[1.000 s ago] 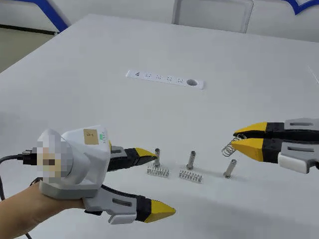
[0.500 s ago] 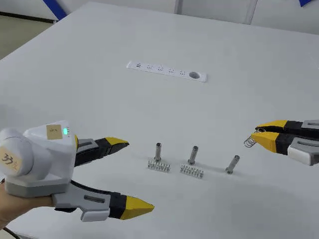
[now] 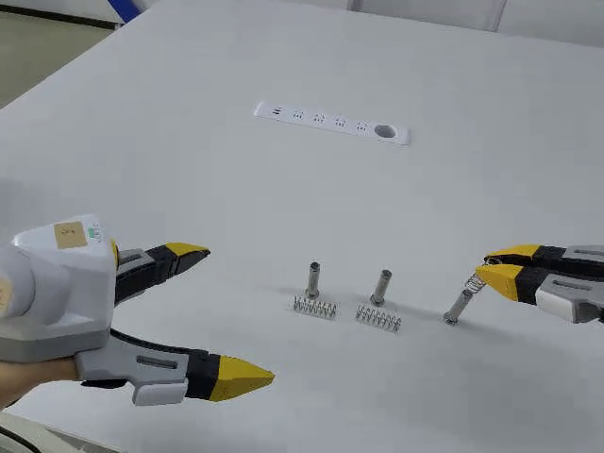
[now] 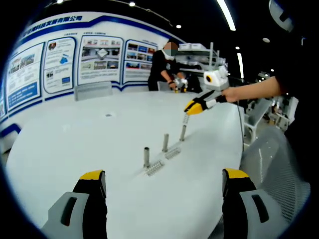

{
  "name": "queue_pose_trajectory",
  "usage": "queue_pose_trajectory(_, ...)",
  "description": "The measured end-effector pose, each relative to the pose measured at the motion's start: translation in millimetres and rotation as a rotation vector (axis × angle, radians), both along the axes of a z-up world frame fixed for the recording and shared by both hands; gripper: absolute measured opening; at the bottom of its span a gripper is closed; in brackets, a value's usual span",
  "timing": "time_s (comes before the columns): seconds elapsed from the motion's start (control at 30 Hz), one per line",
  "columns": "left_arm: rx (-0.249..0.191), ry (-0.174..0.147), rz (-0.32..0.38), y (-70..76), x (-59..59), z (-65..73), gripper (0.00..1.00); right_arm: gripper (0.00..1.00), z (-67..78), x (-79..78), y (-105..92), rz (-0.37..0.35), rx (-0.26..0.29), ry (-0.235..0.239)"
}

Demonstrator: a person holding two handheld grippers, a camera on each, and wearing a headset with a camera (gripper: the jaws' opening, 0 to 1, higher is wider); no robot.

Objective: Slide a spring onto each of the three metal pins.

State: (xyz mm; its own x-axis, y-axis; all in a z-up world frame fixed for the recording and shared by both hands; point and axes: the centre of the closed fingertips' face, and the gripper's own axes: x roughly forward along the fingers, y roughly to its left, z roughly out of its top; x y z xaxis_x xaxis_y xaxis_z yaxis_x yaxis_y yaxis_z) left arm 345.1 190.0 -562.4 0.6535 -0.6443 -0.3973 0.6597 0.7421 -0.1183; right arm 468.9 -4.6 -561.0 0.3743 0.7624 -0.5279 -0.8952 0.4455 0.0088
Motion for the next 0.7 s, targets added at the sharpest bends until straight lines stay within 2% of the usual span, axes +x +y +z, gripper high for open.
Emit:
queue_pose_trajectory(0.43,0.022,0.014,-0.006,2.0,-1.2,-0.7,0.97,0.11,-24.1,-0.8,3.1,0.016,-0.072,0.009)
queue_pose_trajectory(0.6,0.000,0.017,0.005,0.8,-0.2,2.8,0.96,0.11,-36.3,-2.4,2.6,0.021,-0.108,0.011)
queue_pose_trajectory(0.7,0.002,0.016,0.003,0.0,-0.2,4.3,0.96,0.11,-41.1,-1.1,3.0,0.017,-0.114,0.017)
